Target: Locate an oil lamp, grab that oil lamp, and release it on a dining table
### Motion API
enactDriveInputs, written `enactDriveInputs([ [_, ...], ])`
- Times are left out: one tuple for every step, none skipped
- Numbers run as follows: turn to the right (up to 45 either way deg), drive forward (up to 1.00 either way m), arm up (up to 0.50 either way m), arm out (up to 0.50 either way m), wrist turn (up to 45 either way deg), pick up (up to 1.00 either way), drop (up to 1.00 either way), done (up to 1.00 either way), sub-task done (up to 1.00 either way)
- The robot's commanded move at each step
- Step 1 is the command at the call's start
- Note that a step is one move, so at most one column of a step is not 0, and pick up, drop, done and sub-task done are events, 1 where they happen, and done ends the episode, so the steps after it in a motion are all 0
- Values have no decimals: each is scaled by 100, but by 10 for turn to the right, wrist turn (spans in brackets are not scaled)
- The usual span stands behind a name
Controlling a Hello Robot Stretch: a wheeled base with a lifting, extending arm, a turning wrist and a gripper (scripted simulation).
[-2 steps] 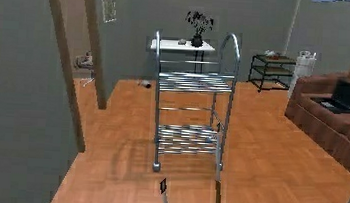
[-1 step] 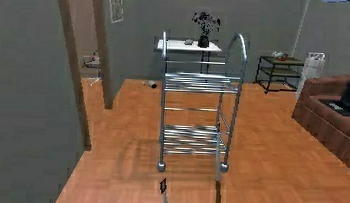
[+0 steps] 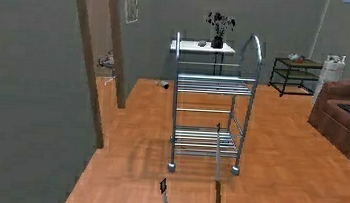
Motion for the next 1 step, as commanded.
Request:
enactDriveInputs([
  [0,100,0,0,0,0,0,0,0],
])
